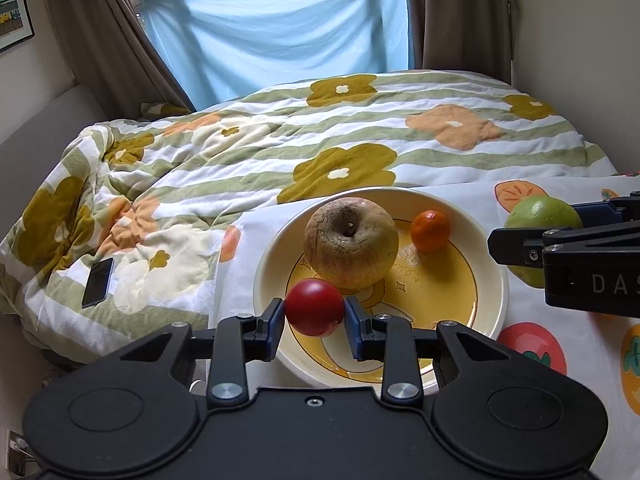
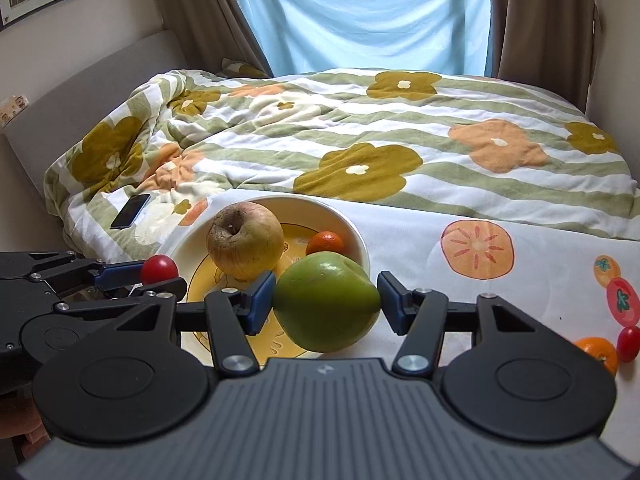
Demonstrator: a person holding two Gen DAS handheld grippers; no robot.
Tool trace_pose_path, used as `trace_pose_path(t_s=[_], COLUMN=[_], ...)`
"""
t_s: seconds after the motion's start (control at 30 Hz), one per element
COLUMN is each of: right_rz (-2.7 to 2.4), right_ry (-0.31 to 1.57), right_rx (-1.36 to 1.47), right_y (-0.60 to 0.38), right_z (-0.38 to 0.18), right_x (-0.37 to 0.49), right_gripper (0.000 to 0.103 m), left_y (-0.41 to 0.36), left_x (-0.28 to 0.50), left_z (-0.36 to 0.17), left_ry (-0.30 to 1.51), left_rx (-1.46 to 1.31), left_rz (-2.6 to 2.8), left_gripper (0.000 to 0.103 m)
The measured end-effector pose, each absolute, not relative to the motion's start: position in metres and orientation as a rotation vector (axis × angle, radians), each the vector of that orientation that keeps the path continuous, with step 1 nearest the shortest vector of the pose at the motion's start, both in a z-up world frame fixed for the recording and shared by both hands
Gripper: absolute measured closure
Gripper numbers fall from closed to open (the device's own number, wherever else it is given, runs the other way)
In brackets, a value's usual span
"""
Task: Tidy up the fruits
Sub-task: 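Carry the tomato with the left gripper while the right gripper carries the green apple to the bowl, then open the left gripper to drop the tomato in the bowl while the right lowers the green apple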
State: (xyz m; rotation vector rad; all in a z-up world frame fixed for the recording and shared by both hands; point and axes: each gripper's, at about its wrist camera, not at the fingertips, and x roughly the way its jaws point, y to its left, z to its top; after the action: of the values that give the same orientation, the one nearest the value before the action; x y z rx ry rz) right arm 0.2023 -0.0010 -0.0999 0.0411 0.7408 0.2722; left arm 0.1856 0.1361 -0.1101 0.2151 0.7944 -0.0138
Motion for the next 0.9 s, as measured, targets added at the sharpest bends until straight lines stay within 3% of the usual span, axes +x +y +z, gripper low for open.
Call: trace_pose_path(t_s=[0.4,0.43,0.47,0.53,0.57,0.63,0.73,0.9], right_rz=[0.240,0.239,0.238,0.238,0.240,0.246,0.259,0.296], right_ry=[0.779,0.781,0.782,0.785,0.787,0.792,0.800,0.827], right_rx=[0.044,0.044,0.042,0.035,0.035,0.033,0.004,-0.027], right_y=[0.019,0.020,0.020,0.021,0.020,0.019,0.019,0.021], right_z=[-0.117,-0.118,-0.118,-0.118,-0.117,-0.117,-0.115,-0.116], right_x=[0.223,0.223,0.224,0.225,0.226,0.227,0.228,0.231], right_gripper=[0.032,0.032,0.032,0.032,0.032,0.032,0.032,0.032], left_y=[0.143,0.142,0.142,0.143,0.143,0.142,0.144,0.142], left_x=[0.215,0.214,0.213,0.211,0.208,0.203,0.196,0.185], left_z=[-0.138,-0.138,-0.137,-0.135,-0.133,-0.130,-0.127,-0.124], left_ry=[0.858,0.854,0.847,0.830,0.821,0.816,0.813,0.824], left_rx=[0.261,0.262,0.268,0.273,0.277,0.280,0.265,0.229], left_rz=[-0.085,-0.090,-0.093,-0.103,-0.106,-0.118,-0.128,-0.117], left_gripper=[0.066,0.062,0.048,0.030,0.027,0.026,0.013,0.012])
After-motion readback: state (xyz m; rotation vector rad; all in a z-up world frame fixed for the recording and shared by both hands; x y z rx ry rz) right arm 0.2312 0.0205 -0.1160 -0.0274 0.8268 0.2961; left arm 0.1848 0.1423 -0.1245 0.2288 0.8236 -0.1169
